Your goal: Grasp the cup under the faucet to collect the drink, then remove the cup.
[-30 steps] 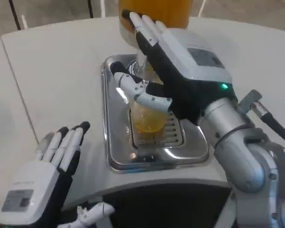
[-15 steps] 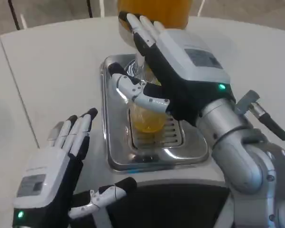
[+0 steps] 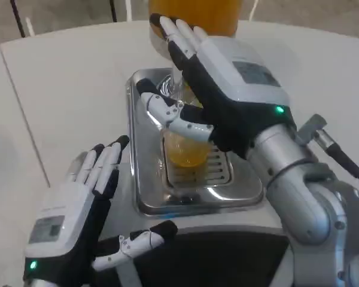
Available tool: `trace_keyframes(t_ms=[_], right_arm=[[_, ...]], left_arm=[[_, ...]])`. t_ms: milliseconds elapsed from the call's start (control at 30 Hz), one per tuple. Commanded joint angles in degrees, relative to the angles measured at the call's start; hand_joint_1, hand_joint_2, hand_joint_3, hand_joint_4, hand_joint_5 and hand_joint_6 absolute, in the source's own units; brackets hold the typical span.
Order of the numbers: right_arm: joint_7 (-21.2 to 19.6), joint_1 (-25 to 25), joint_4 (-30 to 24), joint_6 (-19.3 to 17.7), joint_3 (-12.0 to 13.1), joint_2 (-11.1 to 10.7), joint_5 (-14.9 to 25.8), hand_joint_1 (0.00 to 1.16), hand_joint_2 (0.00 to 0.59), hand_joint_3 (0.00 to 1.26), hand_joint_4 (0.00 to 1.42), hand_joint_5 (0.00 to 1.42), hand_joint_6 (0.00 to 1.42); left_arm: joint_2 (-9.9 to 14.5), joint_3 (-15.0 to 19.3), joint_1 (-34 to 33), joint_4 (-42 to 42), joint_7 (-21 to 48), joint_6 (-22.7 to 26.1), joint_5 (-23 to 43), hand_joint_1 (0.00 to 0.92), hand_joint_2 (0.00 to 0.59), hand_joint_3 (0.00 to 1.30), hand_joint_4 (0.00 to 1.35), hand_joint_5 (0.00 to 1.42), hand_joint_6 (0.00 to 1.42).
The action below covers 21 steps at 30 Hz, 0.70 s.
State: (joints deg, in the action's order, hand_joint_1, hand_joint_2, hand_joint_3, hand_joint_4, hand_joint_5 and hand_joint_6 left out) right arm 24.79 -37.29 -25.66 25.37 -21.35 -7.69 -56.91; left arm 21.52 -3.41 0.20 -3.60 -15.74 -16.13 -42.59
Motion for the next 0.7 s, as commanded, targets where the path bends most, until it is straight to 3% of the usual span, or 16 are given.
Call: trace_keyframes(t_ms=[33,167,367,500,567,633,700], right_arm=[[-5.3,5.55,-3.33,-1.64,1.83,3.08,3.85,0.2,0.503,0.01,0.0,0.0,0.06],[-14.32,11.07,-5.99,-2.76,2.33,6.21,3.84,0.26,0.518,0.0,0.0,0.0,0.03],[-19.45,12.75,-5.49,-2.82,4.0,9.51,5.94,0.3,0.529,0.0,0.0,0.0,0.0],[-21.69,15.17,-8.73,-5.03,5.26,8.93,6.87,0.3,0.529,0.0,0.0,0.0,0.0],[-21.49,16.43,-10.84,-5.41,5.59,8.31,5.97,0.3,0.529,0.0,0.0,0.0,0.0],[-18.39,17.57,-13.62,-3.78,5.72,7.5,3.59,0.32,0.537,0.0,0.0,0.0,0.0],[-15.35,19.78,-16.81,-2.92,5.99,6.44,1.34,0.43,0.505,0.0,0.0,0.0,0.0]], left_arm=[[-0.54,-0.64,-1.48,1.77,-0.73,0.17,0.77,0.055,0.043,0.0,0.0,0.0,0.0],[-0.52,-0.67,-2.04,2.72,-1.06,0.12,0.88,0.055,0.042,0.0,0.0,0.0,0.0],[-0.38,-0.89,-1.84,2.94,-0.99,0.22,1.19,0.048,0.042,0.0,0.0,0.0,0.0],[-0.41,-1.18,-2.23,3.59,-0.74,0.31,1.61,0.044,0.042,0.0,0.0,0.0,0.0],[-0.44,-1.35,-2.64,3.97,-0.71,0.33,1.66,0.043,0.042,0.0,0.0,0.0,0.0],[-0.58,-1.62,-3.48,4.68,-0.58,0.16,2.06,0.038,0.043,0.0,0.0,0.0,0.0],[-0.64,-2.0,-4.46,5.62,-0.5,-0.15,2.57,0.035,0.043,0.0,0.0,0.0,0.0]])
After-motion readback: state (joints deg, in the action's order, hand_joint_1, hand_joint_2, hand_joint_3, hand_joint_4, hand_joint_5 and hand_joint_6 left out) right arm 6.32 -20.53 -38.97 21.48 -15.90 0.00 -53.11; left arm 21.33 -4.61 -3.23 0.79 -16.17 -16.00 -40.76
